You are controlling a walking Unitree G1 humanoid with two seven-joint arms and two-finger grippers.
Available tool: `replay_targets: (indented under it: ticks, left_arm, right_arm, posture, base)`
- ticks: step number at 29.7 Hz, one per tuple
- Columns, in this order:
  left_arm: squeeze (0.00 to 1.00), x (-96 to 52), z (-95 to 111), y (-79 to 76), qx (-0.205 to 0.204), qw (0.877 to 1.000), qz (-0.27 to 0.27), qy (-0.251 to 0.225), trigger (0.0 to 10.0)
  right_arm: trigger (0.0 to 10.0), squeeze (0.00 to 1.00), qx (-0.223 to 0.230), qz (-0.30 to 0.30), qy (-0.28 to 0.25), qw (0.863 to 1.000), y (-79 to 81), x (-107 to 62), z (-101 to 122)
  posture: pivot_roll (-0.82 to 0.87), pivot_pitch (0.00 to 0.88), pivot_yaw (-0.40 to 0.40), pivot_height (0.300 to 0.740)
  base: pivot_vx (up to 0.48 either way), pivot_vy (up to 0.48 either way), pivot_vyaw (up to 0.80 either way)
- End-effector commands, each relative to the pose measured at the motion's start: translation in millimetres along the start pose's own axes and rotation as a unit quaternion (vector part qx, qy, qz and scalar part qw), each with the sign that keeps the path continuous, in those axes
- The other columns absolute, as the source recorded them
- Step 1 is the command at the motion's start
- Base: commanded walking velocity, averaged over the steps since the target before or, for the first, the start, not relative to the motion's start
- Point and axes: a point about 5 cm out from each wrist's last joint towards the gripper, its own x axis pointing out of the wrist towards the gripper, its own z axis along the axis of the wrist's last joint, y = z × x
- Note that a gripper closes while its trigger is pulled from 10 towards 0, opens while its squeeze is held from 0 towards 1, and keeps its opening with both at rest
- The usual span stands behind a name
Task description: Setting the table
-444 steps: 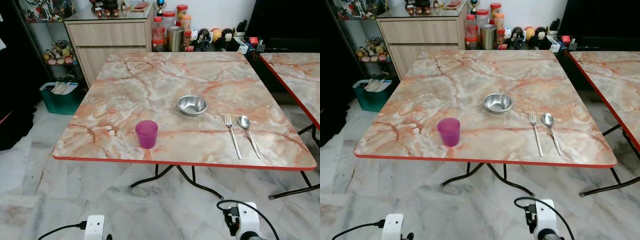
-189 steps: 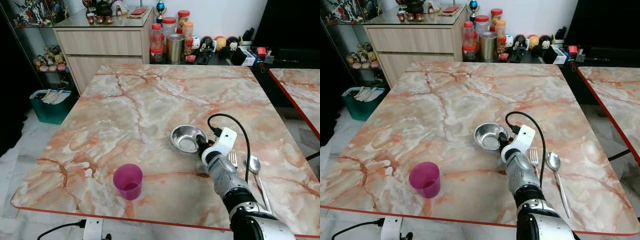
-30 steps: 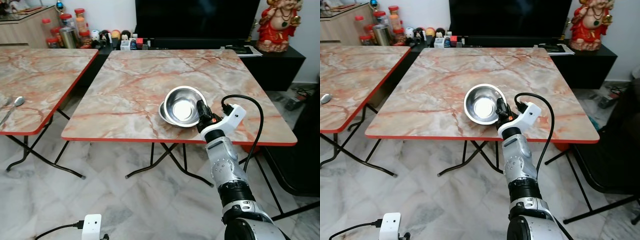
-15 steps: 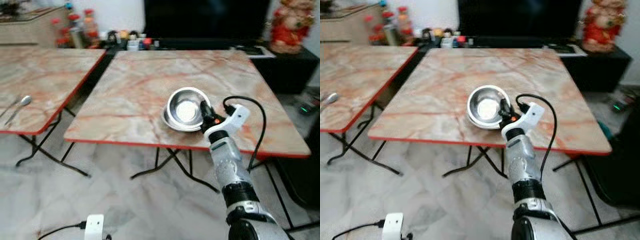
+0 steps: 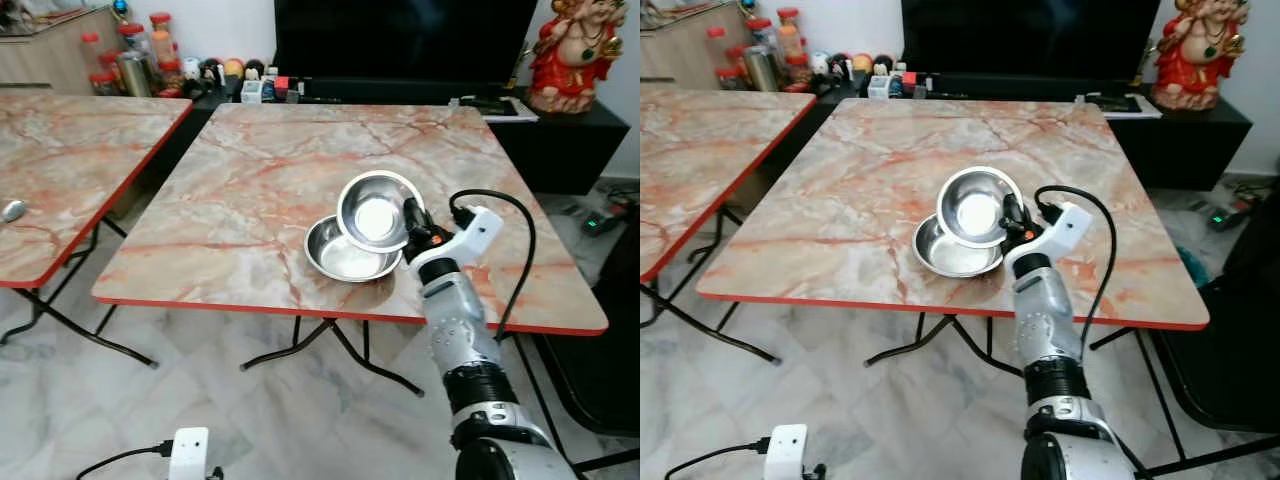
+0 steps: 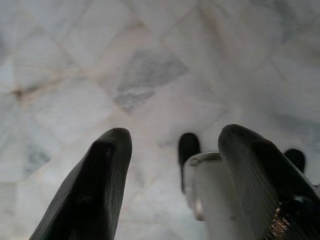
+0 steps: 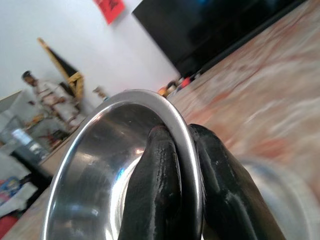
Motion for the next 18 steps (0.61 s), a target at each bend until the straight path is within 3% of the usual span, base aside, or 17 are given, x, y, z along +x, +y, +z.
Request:
replay_targets:
  ticks: [1, 18]
  left_arm:
    - [0.0, -0.4, -2.2, 3.3, -0.003, 1.0, 0.006, 0.003, 10.0]
    - [0.0, -0.6, -2.9, 4.4, 0.003, 1.0, 0.005, 0.003, 10.0]
  right_arm:
    - [10.0, 0.0, -0.006, 0.01, -0.001, 1.0, 5.3, 3.3, 3.3]
    - [10.0, 0.0, -0.017, 0.017, 0.01, 1.0, 5.7, -0.1, -2.8]
  posture:
    - [-0.02, 0.0, 0.002, 0.74]
    - [-0.02, 0.0, 0.009, 0.74]
  base:
    - [0.247, 0.0, 0.0]
    - [0.271, 0.0, 0.0]
